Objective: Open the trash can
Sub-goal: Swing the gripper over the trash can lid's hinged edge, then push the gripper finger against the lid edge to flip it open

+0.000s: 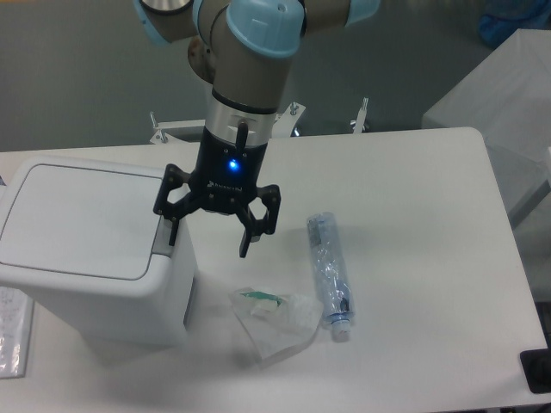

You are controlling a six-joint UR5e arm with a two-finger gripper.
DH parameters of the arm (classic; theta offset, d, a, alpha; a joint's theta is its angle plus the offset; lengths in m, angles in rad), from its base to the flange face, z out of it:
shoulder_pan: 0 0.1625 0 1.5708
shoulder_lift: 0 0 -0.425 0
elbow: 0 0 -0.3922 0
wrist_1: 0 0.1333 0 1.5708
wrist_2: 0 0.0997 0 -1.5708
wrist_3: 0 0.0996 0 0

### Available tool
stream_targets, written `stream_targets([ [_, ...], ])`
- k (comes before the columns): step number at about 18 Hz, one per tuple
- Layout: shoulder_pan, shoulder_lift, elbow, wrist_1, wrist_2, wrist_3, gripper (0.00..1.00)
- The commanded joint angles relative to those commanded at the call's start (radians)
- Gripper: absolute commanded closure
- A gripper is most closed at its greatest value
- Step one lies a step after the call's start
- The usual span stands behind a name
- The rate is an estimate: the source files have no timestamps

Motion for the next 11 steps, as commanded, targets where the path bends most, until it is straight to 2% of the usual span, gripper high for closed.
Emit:
stream_targets([
  [11,0.000,0.000,-0.020,0.000,0.002,0.002,0.00],
])
